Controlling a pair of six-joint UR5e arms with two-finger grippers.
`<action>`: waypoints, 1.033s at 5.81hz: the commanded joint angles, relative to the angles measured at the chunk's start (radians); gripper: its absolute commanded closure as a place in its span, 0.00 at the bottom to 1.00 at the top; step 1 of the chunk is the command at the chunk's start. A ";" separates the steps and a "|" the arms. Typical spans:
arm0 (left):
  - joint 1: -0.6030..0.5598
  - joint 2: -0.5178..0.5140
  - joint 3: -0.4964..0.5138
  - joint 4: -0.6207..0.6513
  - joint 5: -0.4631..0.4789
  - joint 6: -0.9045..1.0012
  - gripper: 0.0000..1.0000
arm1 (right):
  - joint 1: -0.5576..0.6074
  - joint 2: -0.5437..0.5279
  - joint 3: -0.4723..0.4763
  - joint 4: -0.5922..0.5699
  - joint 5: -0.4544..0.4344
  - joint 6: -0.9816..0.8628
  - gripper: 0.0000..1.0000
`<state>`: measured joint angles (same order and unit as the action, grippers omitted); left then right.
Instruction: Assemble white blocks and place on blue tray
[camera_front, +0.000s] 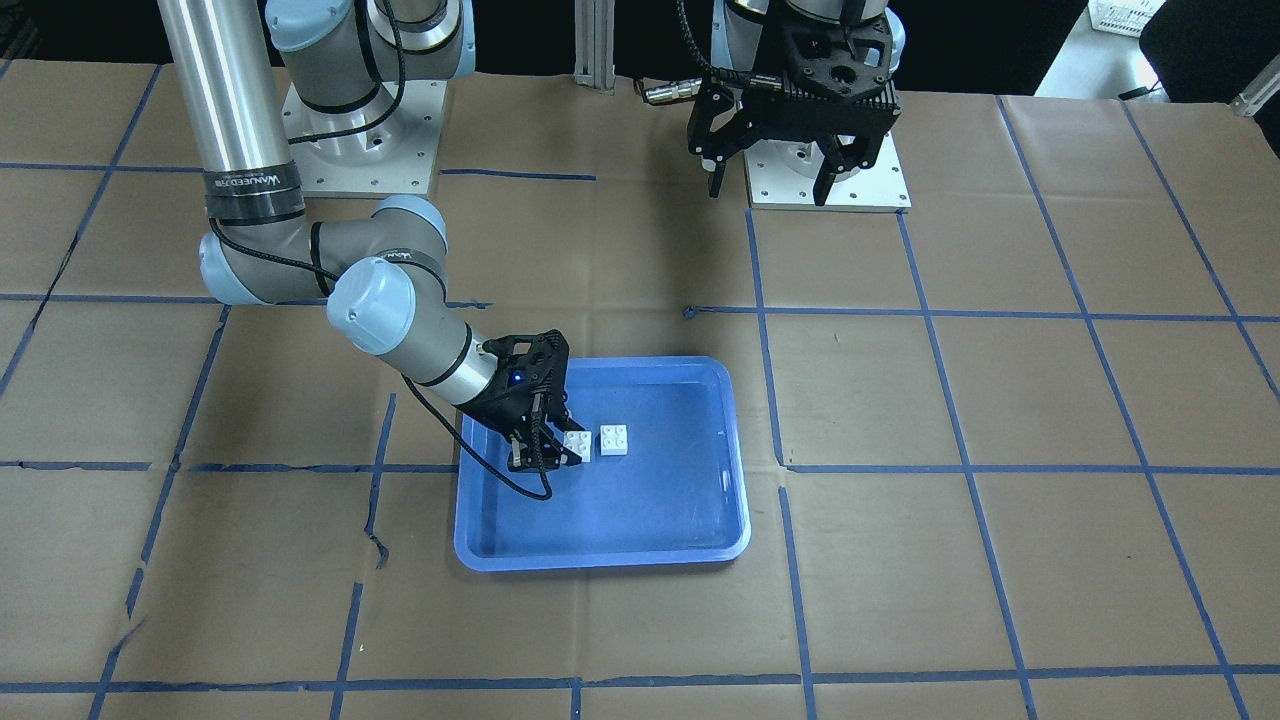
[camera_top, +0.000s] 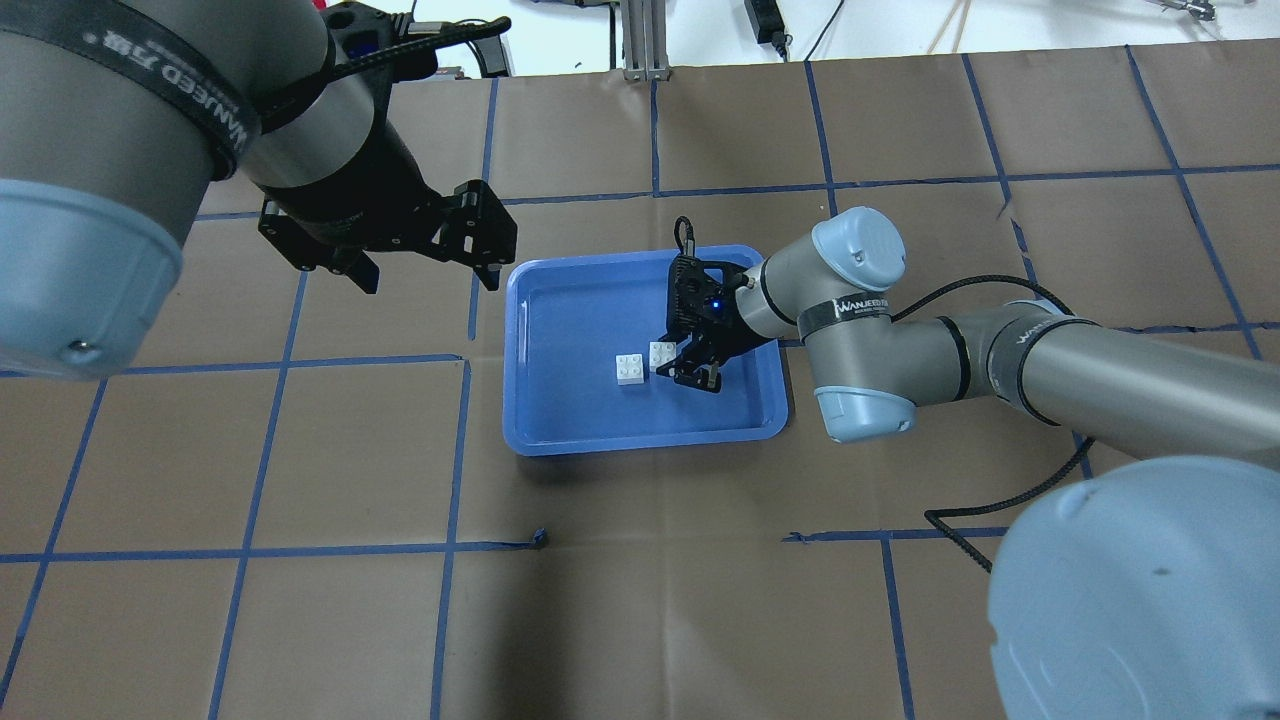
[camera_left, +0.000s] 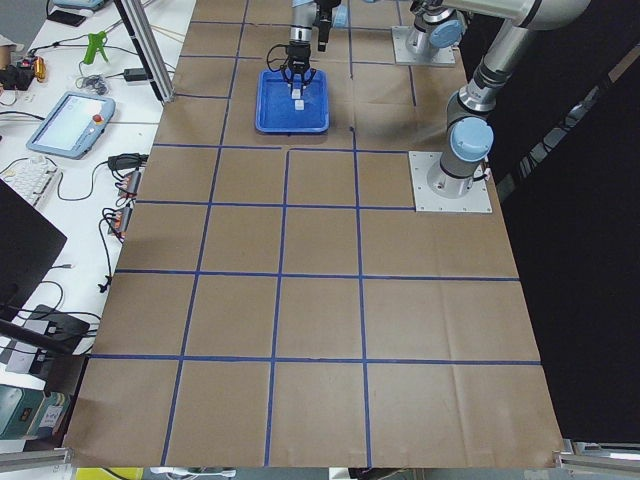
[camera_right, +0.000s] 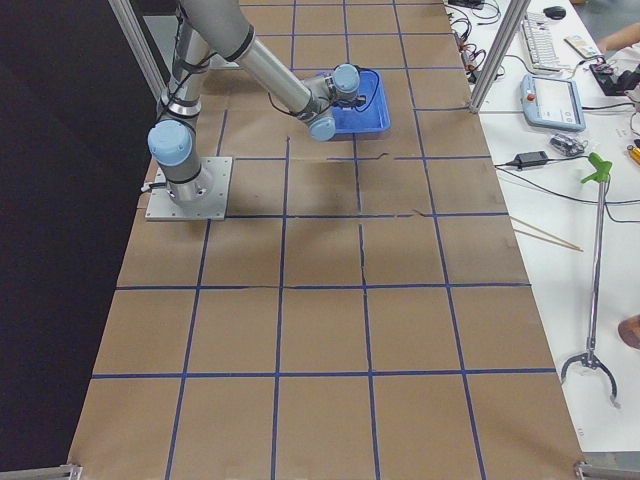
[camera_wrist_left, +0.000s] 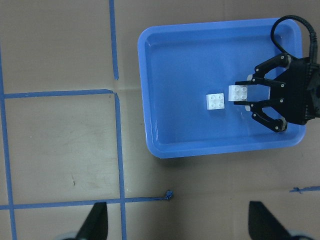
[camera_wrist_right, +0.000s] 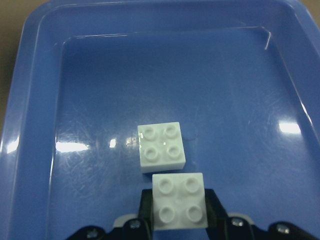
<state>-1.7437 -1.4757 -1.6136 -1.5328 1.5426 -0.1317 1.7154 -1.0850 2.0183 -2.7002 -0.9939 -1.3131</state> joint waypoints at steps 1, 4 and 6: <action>0.003 0.000 0.000 0.002 -0.001 0.006 0.01 | 0.003 0.001 0.007 -0.003 0.004 0.000 0.68; 0.006 0.000 0.001 0.007 -0.002 0.006 0.01 | 0.004 0.001 0.007 -0.006 0.011 0.025 0.68; 0.023 0.000 0.001 0.008 -0.004 0.007 0.01 | 0.004 0.008 0.007 -0.022 0.011 0.026 0.69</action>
<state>-1.7264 -1.4757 -1.6124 -1.5253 1.5390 -0.1253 1.7194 -1.0817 2.0250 -2.7127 -0.9828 -1.2883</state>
